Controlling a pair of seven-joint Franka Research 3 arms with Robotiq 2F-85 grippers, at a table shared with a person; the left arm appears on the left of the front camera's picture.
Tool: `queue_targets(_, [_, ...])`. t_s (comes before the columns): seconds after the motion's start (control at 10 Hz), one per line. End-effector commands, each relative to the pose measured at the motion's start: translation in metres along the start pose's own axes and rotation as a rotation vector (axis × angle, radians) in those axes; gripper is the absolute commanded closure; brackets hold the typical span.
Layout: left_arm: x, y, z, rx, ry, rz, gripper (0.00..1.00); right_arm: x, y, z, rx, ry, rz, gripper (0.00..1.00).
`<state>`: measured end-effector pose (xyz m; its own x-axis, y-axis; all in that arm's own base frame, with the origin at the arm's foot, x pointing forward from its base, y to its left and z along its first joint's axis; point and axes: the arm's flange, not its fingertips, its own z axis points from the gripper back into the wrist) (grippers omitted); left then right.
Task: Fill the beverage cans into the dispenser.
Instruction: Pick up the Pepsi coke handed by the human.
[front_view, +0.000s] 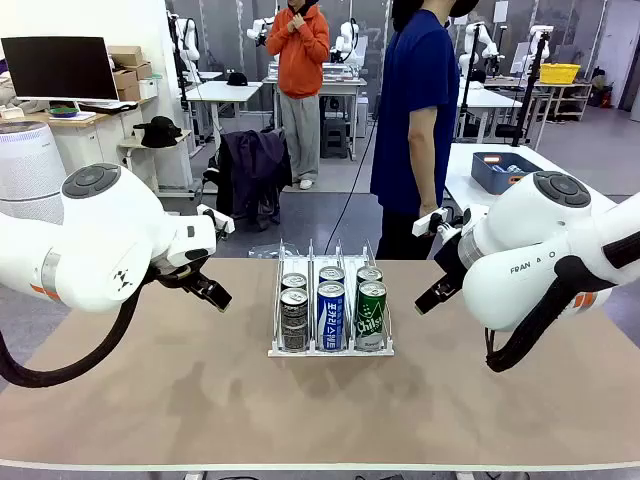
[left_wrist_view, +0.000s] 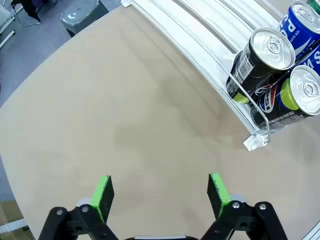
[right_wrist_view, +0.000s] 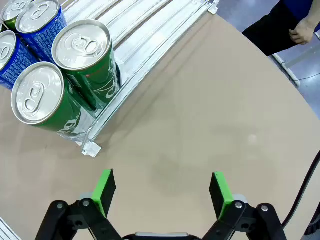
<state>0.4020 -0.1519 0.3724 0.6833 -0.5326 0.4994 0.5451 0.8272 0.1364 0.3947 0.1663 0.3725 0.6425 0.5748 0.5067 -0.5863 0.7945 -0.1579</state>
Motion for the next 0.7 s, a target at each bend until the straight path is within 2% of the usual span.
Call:
queue_targets(0.0, [0.0,0.0,0.0,0.0,0.0,0.0,0.0,0.0,0.0,0.0,0.0,0.0,0.0,0.0])
queue_targets(0.6, [0.0,0.0,0.0,0.0,0.0,0.0,0.0,0.0,0.0,0.0,0.0,0.0,0.0,0.0])
